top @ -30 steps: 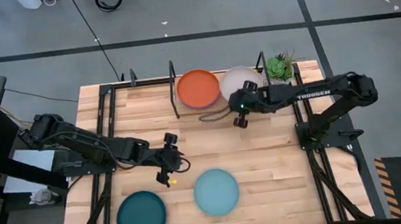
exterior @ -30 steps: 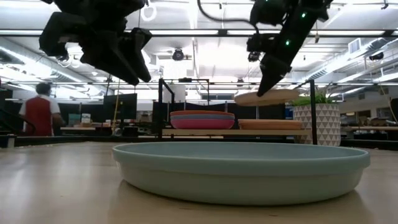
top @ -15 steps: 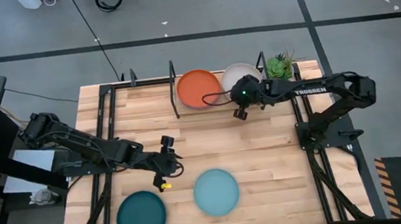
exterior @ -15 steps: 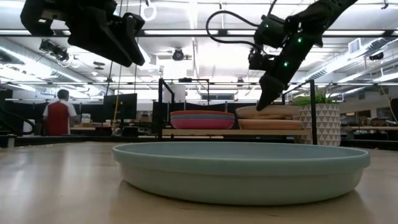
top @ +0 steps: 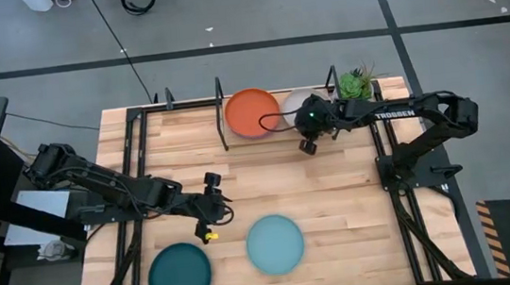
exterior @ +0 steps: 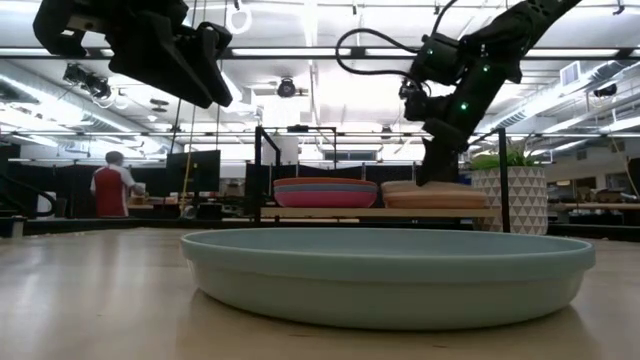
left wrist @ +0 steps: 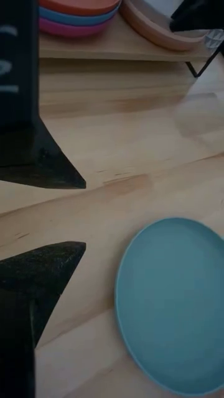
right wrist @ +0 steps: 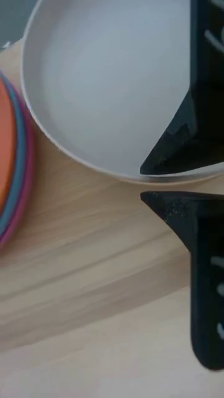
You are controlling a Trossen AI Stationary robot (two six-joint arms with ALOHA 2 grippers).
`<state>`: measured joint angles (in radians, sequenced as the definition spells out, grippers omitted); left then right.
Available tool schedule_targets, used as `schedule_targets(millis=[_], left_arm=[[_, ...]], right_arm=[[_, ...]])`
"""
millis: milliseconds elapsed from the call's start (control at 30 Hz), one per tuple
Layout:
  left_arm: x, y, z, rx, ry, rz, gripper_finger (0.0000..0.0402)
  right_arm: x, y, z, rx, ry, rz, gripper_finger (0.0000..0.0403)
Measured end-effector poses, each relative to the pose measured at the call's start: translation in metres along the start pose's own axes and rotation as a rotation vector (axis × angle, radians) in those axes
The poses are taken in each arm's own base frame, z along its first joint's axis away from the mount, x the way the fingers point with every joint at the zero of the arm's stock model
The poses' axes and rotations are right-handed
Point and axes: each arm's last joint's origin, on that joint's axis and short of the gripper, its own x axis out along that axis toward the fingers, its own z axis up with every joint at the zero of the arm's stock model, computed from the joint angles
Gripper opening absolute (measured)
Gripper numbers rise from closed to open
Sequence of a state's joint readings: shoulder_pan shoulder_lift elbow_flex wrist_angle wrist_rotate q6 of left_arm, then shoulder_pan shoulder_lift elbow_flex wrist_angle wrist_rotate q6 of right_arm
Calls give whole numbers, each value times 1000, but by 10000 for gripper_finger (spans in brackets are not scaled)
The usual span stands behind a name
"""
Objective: Place and stack plates onto a shelf
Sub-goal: Stack the gray plate on top of the white plate on the shelf, then stack the light blue plate on top of the gray plate on the shelf
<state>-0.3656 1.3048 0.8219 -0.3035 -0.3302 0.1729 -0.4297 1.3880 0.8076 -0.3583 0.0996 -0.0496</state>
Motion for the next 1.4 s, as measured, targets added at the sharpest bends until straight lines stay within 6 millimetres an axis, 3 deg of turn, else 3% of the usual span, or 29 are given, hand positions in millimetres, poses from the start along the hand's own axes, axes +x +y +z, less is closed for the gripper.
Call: schedule_targets(millis=[267, 467, 700, 900, 1200, 1400], left_arm=[[0, 0, 0, -6, 1, 1, 155], [1, 1, 0, -45, 4, 2, 155], [2, 0, -1, -65, 8, 1, 155], [5, 0, 2, -125, -16, 3, 155], [18, -13, 6, -186, -44, -149, 155], [44, -42, 6, -112, -17, -229, 155]], right_arm=[[-3, -1, 2, 5, 22, -3, 85], [-23, 9, 18, -25, -49, 23, 87], [-24, 62, 20, -138, -94, 278, 87], [-26, 109, 11, -221, -89, 316, 87], [-40, 152, 1, -267, -242, 318, 87], [-35, 168, -25, -250, -348, 266, 87]])
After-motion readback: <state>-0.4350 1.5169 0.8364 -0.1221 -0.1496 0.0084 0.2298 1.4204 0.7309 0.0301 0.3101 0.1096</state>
